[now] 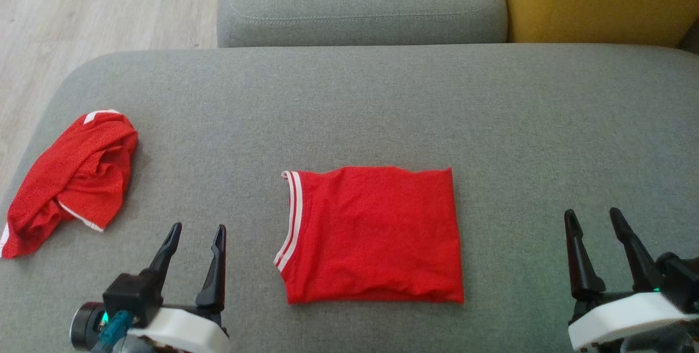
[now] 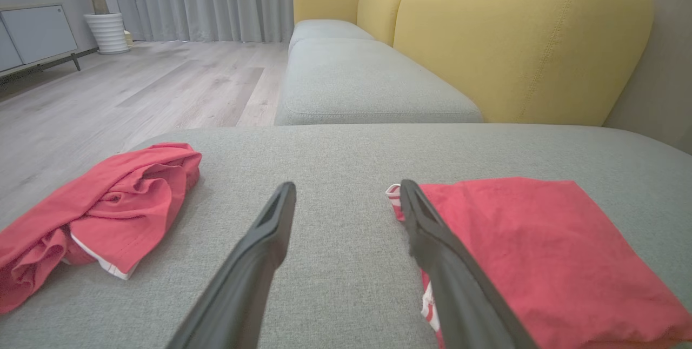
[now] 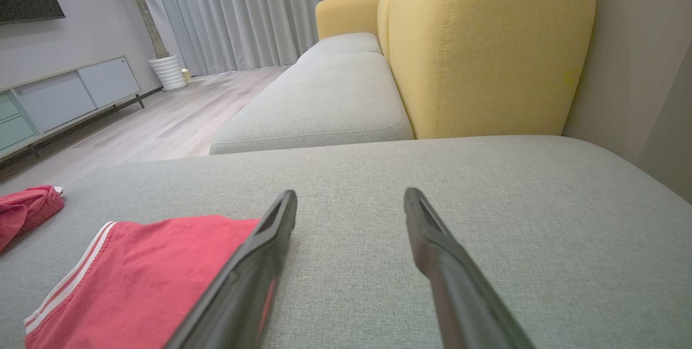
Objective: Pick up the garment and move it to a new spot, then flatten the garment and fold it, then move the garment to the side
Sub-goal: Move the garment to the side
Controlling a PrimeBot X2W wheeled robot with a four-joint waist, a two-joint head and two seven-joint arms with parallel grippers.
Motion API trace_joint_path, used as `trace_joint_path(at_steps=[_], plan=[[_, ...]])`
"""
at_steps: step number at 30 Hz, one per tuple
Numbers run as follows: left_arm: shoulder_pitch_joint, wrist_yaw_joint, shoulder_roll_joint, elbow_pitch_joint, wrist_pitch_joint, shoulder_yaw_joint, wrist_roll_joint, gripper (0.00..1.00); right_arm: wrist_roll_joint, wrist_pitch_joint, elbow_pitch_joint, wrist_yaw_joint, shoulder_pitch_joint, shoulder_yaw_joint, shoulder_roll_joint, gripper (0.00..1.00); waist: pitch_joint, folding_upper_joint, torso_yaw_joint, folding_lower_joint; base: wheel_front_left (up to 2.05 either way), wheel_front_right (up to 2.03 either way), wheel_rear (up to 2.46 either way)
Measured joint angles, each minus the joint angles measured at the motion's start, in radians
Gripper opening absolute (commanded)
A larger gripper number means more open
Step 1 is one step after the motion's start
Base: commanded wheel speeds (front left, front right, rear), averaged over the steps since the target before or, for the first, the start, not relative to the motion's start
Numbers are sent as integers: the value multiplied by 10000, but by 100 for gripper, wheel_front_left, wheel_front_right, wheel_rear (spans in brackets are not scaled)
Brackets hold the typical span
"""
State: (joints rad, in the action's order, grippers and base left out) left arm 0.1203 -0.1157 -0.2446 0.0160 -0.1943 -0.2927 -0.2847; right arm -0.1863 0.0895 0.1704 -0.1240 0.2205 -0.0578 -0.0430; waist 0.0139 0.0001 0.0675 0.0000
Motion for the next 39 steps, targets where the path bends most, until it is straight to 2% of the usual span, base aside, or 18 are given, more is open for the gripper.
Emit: trace_joint_path(at_steps=[9,13,20,26,29,30,31,32,39], plan=[[-87,8,-2,-79,-27,-102,-84,100,-58,82,-330,0,-42,-71,2,100,-241,0,148,0,0,0,0],[-585,75,17,-111,-140,-182,-84,100,-117,115,-1244,0,-345,40,2,100,-580,0,385,0,0,0,0],[-1654,293,288,-42,-451,-253,-82,100,-117,257,-3051,0,-1892,658,-15,100,-1282,0,1097,0,0,0,0],[-2040,472,631,257,-546,-355,-71,100,-190,878,-4380,0,-2339,876,-44,100,-1770,0,1791,0,0,0,0],[-2243,545,807,399,-550,-407,-69,100,-251,1279,-4508,0,-2320,773,-65,100,-1896,0,2135,0,0,0,0],[-2284,556,851,447,-550,-405,-67,100,-251,1388,-4489,0,-2320,759,-79,91,-1921,0,2230,0,0,0,0],[-2296,585,888,451,-550,-384,-52,100,-251,1467,-4447,0,-2319,734,-96,16,-1939,0,2309,0,0,0,0],[-2294,623,920,443,-550,-353,-6,100,-251,1488,-4406,0,-2319,704,-113,0,-1953,0,2366,0,0,0,0],[-2287,732,1060,270,-552,-29,295,100,-86,1561,-4098,-2,-2334,886,-102,0,-1974,0,2134,0,0,0,0]])
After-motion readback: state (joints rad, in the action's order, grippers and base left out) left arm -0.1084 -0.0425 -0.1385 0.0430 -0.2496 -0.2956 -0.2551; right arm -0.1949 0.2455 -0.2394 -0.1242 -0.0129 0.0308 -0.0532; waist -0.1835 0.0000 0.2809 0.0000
